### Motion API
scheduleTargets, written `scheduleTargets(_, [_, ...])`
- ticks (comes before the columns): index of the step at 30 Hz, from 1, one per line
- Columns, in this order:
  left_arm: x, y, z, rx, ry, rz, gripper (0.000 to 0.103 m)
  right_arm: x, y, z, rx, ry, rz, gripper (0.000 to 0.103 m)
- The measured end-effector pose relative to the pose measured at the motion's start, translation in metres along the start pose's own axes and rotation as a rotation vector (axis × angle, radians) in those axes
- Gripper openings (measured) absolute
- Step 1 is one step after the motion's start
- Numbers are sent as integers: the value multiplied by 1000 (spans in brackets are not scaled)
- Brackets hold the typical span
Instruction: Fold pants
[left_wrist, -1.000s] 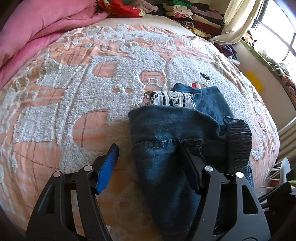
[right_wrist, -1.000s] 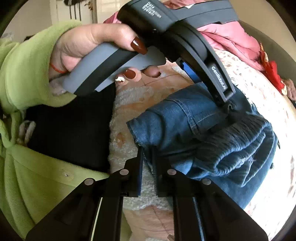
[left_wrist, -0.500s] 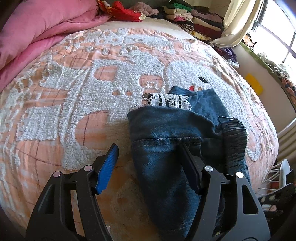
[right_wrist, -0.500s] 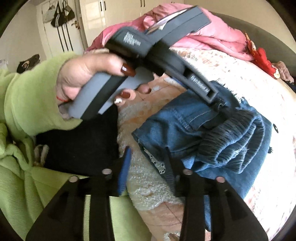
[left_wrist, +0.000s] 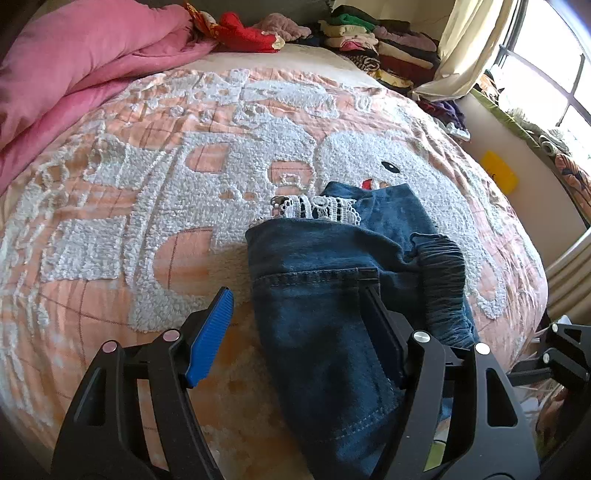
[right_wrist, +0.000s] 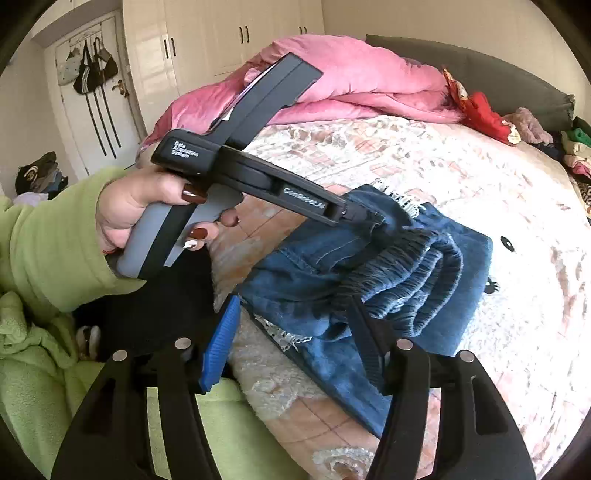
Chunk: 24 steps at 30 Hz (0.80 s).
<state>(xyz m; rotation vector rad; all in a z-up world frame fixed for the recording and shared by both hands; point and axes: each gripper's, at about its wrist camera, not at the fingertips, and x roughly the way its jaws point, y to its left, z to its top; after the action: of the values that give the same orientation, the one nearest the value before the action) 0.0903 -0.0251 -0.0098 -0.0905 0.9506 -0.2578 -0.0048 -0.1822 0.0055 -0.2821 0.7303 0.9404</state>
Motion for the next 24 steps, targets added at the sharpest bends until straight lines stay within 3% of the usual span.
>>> scheduleTargets(10, [-18,-4,-4,-2,-32,-2,75,-12,7,1,-3,-32,-36,59])
scheduleTargets(13, [-28,-5,-6,-4,-51,-4,77,-19,8,2,3,-50,-61,76])
scheduleTargets(14, [-32,-5,-6,-6,-58,-5,78,-22,7,2,6,-56,-69,77])
scheduleTargets(17, [-47,-3,-8,-21,-87,-5,93,-30,5,3,16,-77,-95,78])
scheduleTargets(20, [-60,-1,-10,-25,-112,1,93,-38,0,5,34,-102,-145,85])
scheduleTargets(24, [-72,2,-11,-31,-143,19,93,-48,-14,7,99,-131,-218,85])
